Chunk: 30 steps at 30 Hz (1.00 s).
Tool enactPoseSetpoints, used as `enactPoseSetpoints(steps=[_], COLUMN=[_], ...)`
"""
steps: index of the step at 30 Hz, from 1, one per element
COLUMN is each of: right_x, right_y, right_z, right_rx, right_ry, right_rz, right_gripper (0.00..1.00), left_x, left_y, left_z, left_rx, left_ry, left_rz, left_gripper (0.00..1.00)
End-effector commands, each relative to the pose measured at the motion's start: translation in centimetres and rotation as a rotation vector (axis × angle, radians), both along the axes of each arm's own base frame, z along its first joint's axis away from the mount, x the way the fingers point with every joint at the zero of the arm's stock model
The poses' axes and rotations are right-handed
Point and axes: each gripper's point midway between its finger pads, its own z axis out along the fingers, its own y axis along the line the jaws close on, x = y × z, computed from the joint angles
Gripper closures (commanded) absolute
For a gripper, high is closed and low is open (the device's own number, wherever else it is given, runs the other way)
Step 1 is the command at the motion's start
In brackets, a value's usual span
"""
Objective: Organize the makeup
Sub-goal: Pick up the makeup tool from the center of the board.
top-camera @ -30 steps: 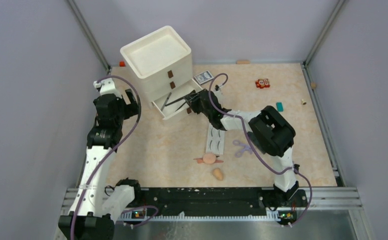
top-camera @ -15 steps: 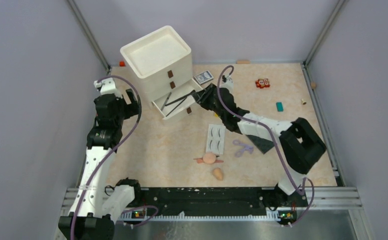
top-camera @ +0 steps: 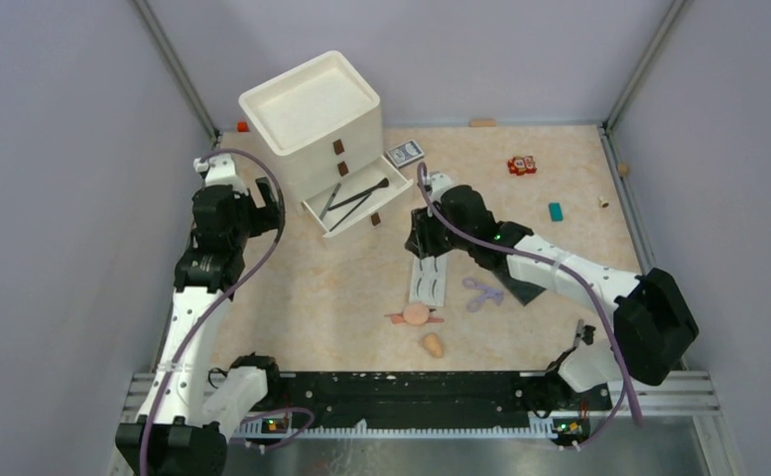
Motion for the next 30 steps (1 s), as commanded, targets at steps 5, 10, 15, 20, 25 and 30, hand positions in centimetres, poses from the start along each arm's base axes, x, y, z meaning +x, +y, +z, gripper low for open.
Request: enactPoseSetpoints(steps=[5, 10, 15, 20, 25, 30], right_x=[-7.0, -9.7, -11.4, -11.7, -12.0, -12.3], right_y=[-1.4, 0.4, 1.1, 1.2, 1.8, 1.8], right_z=[-5.2, -7.5, -9.6, -10.8, -11.2, -12.0], right_rx=[-0.363, -0.431, -0.497, -0.544, -0.557, -0.587], right_ry=[0.031, 0.053, 0.092, 0.115, 0.116, 0.132], right_rz=[0.318, 0.439, 0.505, 0.506, 0.525, 0.542], right_gripper=[0.54, 0.53, 0.52, 0.49, 0.49, 0.49], left_x=[0.4, 0.1, 0.0, -0.3, -0.2, -0.2], left_y=[0.0, 0.4, 0.3, 0.4, 0.5, 0.4], left_z=[-1.0, -0.8, -0.8, -0.4, -0.4, -0.5], left_rx=[0.017, 0.026, 0.024, 0.023, 0.023, 0.019], left_ry=[0.029, 0.021, 0.019, 0.004, 0.003, 0.004], left_rz=[-0.007, 0.011, 0.009, 0.017, 0.017, 0.013], left_gripper=[0.01, 0.01, 0.01, 0.01, 0.01, 0.01])
